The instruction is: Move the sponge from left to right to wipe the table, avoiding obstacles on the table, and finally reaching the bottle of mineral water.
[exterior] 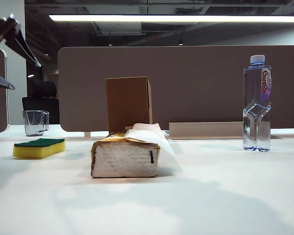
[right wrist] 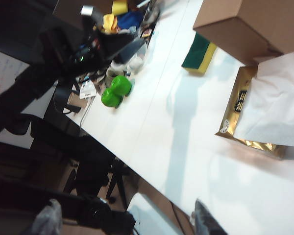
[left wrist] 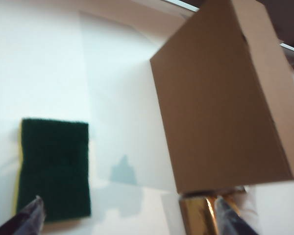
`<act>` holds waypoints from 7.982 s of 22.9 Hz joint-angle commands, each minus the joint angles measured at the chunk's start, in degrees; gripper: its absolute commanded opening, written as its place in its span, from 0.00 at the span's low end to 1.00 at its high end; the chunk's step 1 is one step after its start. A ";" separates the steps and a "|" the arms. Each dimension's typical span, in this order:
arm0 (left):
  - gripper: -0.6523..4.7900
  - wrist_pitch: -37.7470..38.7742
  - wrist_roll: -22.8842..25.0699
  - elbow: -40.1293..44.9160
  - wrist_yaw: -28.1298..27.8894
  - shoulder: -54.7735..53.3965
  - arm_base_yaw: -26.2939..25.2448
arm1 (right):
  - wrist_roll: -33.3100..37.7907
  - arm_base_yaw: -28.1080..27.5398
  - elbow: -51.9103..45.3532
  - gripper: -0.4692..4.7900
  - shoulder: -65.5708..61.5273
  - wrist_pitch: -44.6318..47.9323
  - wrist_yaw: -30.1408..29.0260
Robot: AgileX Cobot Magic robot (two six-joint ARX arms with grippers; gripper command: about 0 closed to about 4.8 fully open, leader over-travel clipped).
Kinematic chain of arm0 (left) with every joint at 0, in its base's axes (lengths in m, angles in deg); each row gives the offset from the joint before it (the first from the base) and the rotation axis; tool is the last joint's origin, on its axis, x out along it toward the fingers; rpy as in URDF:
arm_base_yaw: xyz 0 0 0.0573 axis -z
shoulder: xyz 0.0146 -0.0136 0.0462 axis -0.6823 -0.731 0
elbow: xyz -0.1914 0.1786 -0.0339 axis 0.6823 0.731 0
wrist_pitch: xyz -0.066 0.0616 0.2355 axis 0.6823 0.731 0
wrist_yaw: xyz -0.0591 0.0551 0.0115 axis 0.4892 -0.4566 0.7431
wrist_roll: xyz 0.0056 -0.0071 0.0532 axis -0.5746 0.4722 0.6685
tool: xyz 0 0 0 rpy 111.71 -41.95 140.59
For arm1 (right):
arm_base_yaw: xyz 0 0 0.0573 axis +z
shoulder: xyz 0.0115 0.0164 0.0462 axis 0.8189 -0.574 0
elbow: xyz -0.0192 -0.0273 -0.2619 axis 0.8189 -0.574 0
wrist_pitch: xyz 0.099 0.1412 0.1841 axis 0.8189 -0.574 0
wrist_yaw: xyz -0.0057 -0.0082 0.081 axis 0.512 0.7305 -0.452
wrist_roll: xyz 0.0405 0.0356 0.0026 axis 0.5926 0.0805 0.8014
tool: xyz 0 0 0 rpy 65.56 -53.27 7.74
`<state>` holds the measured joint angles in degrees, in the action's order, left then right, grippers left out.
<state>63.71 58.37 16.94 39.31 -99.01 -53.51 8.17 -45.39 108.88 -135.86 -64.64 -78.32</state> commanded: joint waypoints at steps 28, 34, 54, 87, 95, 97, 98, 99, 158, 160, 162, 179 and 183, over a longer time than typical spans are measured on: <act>1.00 5.95 12.04 -13.55 -6.19 -24.52 1.14 | 0.17 4.85 0.33 0.75 -10.25 3.37 -0.39; 1.00 4.57 12.02 -13.55 -6.91 -25.38 2.54 | 0.15 4.85 0.33 0.75 -10.62 3.48 -0.37; 0.96 3.69 12.02 -13.55 -8.92 -28.44 3.26 | 0.15 4.85 0.33 0.75 -10.93 3.63 0.81; 0.11 15.74 21.07 -13.46 -12.72 -29.79 6.10 | 0.09 4.85 0.33 0.72 -10.91 3.58 0.87; 0.11 19.02 21.29 -13.40 -13.97 -29.73 6.10 | -0.33 4.85 0.33 0.72 -10.88 3.58 0.87; 0.11 20.22 22.12 -13.38 -13.97 -29.70 6.10 | -0.68 4.85 0.33 0.72 -10.88 3.58 0.87; 0.11 20.50 22.10 -13.35 -13.90 -29.70 6.10 | -1.40 4.85 0.33 0.72 -10.88 3.58 0.87; 0.11 20.79 22.12 -13.35 -13.92 -29.70 6.10 | -1.40 4.85 0.33 0.72 -10.88 3.58 0.87; 0.11 10.40 11.28 40.63 -12.26 13.11 6.80 | -9.31 4.83 0.33 0.72 -7.13 -12.13 -0.35; 0.11 10.12 10.32 41.99 -12.41 15.26 7.48 | -9.33 4.83 0.33 0.72 -6.88 -12.35 -0.28; 0.11 10.08 9.99 42.40 -12.31 16.02 7.69 | -9.33 4.83 0.33 0.72 -6.78 -12.31 -0.35; 0.11 2.51 0.33 42.60 -16.06 16.22 21.66 | -9.29 4.83 0.33 0.72 -2.89 -13.81 -0.17; 0.11 0.04 -3.23 42.60 -17.84 16.20 27.69 | -9.31 4.83 0.33 0.72 -2.36 -14.86 -0.17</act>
<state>62.29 56.75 58.69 20.86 -82.14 -27.28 -0.75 -40.58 108.97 -138.68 -79.24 -78.29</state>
